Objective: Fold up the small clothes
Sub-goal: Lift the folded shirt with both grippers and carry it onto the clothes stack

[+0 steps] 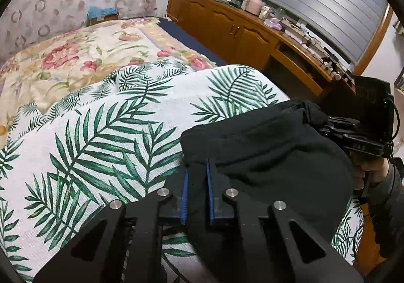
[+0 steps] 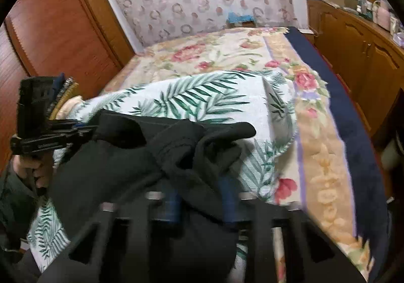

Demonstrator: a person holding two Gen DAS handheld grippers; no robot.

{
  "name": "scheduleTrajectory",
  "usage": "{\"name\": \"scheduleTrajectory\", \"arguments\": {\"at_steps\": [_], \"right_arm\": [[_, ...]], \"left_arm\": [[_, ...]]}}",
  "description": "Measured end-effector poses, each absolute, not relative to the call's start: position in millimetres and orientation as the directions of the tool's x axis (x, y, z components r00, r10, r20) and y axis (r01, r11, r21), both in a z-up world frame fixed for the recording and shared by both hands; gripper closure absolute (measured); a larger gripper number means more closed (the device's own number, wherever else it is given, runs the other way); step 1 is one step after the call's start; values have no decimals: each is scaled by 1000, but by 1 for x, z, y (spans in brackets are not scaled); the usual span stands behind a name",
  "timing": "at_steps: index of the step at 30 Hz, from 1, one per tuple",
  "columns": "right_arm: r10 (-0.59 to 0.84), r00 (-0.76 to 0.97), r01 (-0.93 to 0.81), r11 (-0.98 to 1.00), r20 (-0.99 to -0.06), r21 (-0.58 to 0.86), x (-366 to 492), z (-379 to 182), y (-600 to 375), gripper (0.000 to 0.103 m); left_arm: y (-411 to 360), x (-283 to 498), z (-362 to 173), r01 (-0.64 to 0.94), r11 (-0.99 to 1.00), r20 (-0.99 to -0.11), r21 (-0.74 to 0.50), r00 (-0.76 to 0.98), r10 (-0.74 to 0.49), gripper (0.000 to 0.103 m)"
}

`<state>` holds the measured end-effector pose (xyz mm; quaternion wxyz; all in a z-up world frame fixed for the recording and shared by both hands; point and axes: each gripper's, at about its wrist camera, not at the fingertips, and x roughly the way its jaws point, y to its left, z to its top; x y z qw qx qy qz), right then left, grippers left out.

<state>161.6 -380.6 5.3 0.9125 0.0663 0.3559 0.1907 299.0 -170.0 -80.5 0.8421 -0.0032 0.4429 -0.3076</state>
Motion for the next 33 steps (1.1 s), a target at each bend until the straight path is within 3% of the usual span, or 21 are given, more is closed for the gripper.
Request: {"name": "scheduleTrajectory", "arguments": {"at_steps": [15,33], "right_arm": [[389,833,-379,919,-393,106,77,80,-349,92],[546,765,-607,788,-341,-100,128,136,-232,93]], "left_arm": [[-120,215,27,521,819,-504,-242,653,-565,92],[29,154,72,263,951,-378,-164,873,-307,92]]}}
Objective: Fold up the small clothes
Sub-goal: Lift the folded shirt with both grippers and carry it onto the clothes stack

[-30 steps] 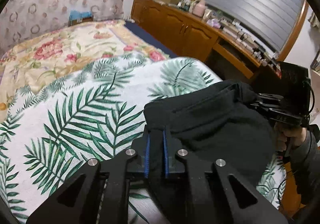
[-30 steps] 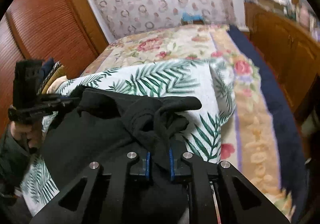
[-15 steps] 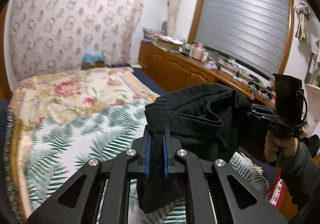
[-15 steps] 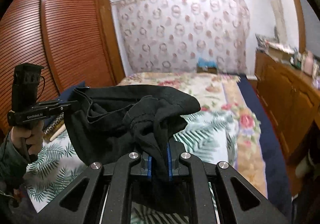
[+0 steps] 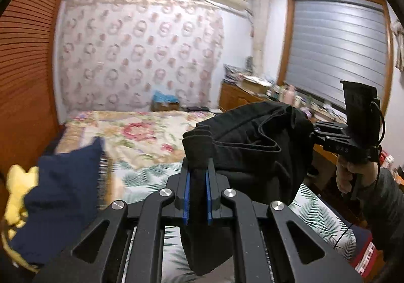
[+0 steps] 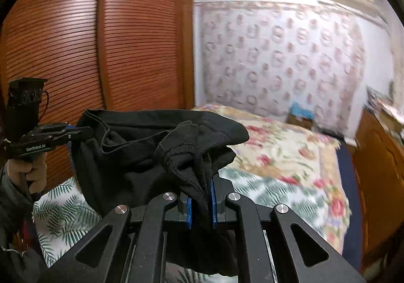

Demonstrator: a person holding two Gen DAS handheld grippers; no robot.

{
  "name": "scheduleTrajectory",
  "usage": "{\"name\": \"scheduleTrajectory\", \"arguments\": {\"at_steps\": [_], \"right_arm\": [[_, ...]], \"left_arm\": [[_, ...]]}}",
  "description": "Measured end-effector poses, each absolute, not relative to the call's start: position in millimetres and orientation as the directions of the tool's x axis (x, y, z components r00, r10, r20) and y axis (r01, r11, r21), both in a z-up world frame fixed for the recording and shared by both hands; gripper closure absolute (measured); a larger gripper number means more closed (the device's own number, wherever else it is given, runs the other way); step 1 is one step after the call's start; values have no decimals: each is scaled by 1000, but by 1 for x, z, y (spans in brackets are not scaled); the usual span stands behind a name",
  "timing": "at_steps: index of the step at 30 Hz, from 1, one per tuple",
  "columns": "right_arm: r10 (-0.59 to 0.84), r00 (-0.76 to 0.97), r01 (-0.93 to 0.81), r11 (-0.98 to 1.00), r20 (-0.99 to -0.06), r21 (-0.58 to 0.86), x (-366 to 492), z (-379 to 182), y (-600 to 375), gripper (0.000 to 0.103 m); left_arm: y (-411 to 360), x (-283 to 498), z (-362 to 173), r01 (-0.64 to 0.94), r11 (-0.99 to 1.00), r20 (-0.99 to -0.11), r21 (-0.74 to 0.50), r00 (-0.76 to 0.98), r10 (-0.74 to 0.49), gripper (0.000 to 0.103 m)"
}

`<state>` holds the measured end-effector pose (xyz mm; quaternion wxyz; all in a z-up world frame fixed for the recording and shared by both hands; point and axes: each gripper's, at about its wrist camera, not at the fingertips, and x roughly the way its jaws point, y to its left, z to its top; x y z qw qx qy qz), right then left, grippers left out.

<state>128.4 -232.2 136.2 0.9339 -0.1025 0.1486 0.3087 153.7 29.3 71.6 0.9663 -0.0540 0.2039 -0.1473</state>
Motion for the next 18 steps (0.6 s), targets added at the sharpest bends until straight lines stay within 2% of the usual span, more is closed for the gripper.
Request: {"name": "scheduleTrajectory", "arguments": {"at_steps": [9,13,18], "right_arm": [[655,667,-742,629,-354,-234,193,174,-138,93],[684,612,-790,543,-397,-283,229,179,-89,93],[687,547,-837,454,-478,-305,281,170,-17,93]], "left_arm": [[123,127,64,40,981,-330,-188,939,-102,92],[158,120,43,-56,975,-347,-215,937,-23,92],[198,114,0,-167,951,-413,-261,909,46,92]]}}
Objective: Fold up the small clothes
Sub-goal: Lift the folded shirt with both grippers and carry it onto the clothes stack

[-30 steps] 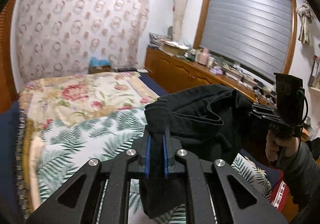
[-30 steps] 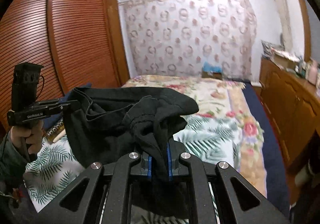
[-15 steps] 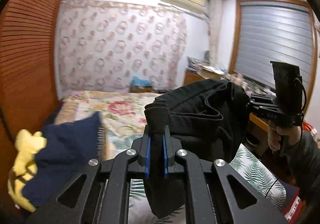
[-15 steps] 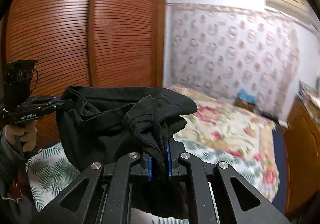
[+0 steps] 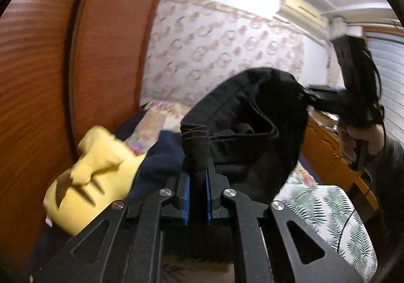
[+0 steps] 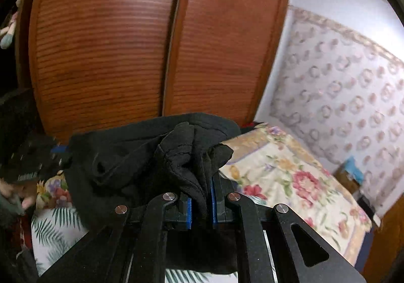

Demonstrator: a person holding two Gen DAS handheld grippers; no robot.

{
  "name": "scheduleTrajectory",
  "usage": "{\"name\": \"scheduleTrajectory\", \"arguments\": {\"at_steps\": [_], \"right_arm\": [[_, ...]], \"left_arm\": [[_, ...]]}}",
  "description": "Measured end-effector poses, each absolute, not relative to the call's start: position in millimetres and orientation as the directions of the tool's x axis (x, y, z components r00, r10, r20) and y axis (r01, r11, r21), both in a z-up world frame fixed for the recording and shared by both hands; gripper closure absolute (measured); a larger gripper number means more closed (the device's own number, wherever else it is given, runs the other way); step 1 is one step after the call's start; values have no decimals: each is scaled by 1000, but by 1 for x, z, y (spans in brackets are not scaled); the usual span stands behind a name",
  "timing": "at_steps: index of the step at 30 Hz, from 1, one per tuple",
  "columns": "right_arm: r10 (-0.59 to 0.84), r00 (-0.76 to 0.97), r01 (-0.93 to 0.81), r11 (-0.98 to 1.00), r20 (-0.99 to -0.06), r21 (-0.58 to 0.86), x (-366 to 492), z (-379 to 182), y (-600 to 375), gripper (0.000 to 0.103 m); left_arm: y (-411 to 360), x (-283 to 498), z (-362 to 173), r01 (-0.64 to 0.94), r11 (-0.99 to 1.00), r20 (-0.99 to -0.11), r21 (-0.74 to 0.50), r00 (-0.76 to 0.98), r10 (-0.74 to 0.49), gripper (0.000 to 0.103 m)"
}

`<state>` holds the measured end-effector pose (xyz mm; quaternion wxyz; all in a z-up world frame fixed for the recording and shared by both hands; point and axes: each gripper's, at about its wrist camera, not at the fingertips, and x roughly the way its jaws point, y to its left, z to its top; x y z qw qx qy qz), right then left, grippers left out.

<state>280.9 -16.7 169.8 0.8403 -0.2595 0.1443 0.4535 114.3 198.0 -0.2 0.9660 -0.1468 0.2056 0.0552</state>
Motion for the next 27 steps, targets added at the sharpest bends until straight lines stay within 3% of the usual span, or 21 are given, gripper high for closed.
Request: {"name": "scheduleTrajectory", "arguments": {"at_steps": [8,10,12,18,23,27], "right_arm": [[635,527,-849,432,-565,-306,362,137,63,90],[628,529,-844,461,-571,-275,371,136,67,73],[620,560,-821,504,-549,-268,378,138,61,64],[642,585,-803,544,-495,-243,380,140,31,63],[675,507,-852,485,-536,-196,365,108,33,63],[631,532,-829,526,-564,-193,392,80,36,63]], "left_arm": [[220,120,-39,-244,934,-499,-263,862,85,92],[220,119,-44,-251,931,-511,-266,855,84,92],[221,117,-44,-258,928,-519,-269,850,87,92],[227,118,-48,-282,922,-545,-264,833,99,92],[223,118,-48,-287,929,-558,-235,822,112,92],[222,115,-45,-293,932,-563,-214,817,128,70]]}}
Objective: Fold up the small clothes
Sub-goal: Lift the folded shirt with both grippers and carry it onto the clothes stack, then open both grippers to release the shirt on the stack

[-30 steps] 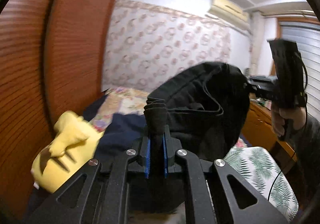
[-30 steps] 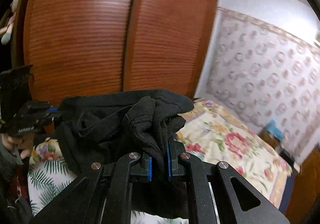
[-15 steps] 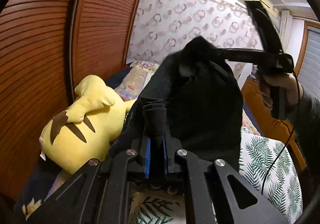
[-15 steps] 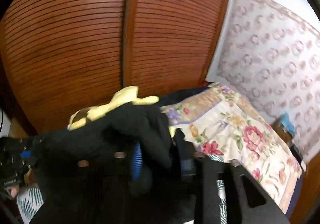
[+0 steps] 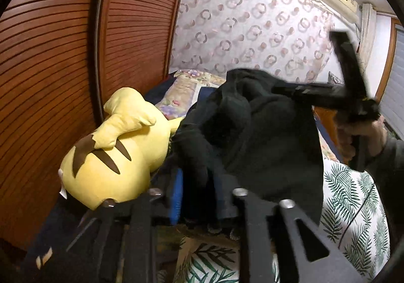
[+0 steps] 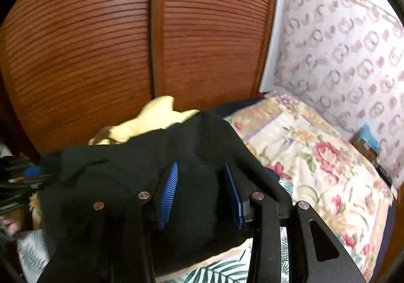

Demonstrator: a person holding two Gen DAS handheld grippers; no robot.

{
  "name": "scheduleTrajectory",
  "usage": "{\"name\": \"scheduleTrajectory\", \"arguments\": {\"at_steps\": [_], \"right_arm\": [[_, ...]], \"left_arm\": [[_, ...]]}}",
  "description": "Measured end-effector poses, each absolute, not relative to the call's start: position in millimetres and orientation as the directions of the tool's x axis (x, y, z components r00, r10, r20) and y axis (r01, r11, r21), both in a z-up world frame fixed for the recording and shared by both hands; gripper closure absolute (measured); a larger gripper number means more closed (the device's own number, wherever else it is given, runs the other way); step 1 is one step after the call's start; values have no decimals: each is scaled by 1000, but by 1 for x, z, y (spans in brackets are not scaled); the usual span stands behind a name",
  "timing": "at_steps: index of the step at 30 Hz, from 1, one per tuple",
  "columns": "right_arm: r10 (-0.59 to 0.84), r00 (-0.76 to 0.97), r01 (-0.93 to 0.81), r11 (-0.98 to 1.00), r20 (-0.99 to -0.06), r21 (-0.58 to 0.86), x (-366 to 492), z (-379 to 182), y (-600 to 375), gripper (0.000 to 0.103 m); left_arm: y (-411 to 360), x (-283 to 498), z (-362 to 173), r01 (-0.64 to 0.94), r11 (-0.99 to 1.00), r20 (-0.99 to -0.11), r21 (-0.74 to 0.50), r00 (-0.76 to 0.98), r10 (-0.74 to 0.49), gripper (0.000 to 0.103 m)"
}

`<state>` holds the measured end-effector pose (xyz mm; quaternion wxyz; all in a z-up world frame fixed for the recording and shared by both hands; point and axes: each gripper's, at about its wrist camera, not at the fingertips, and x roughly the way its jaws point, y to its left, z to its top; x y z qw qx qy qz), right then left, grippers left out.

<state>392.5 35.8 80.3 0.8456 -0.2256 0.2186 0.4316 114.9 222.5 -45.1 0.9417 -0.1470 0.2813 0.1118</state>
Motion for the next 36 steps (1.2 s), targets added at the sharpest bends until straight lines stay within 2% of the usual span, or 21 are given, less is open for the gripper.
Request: {"name": "scheduleTrajectory", "arguments": {"at_steps": [1,2,4,6,11,14,16,19,23,25,36], "right_arm": [[616,540,-822,532,-574,-202,401,75,47,63],[604,543,-818,537,-583,-206,406,70,51,63],[611,538,-815,552,-581,-174,410,68,58,63],[623,532,-812,567,-573,-138,412,73,59,63],[625,565,-788,603,-539,-126,380,80,43,63],[640,574,-782,613,-511,-110,352,86,18,53],[635,603,-765,633,-484,-122,329,84,-1,42],[644,619,-750,655,-449,-94,297,73,-31,34],[616,667,-704,705,-420,-85,257,65,-68,28],[581,702,-665,742,-412,-85,240,60,-85,19],[418,842,-454,891,-340,-28,137,44,-170,19]], "left_arm": [[223,113,-44,-288,932,-559,-217,820,123,59],[223,111,-42,-283,932,-554,-225,824,116,55],[221,105,-35,-264,936,-539,-231,836,103,30],[215,98,-28,-257,942,-518,-215,848,113,21],[200,89,-12,-263,955,-506,-140,848,159,20],[188,84,-5,-239,962,-483,-131,863,149,17],[179,82,-4,-212,969,-480,-125,868,128,17],[161,80,-2,-192,978,-471,-87,873,129,17],[136,78,-3,-165,984,-469,-64,876,116,17],[125,77,-4,-156,986,-470,-59,876,110,17],[57,71,-2,-45,997,-457,-56,890,14,17]]}}
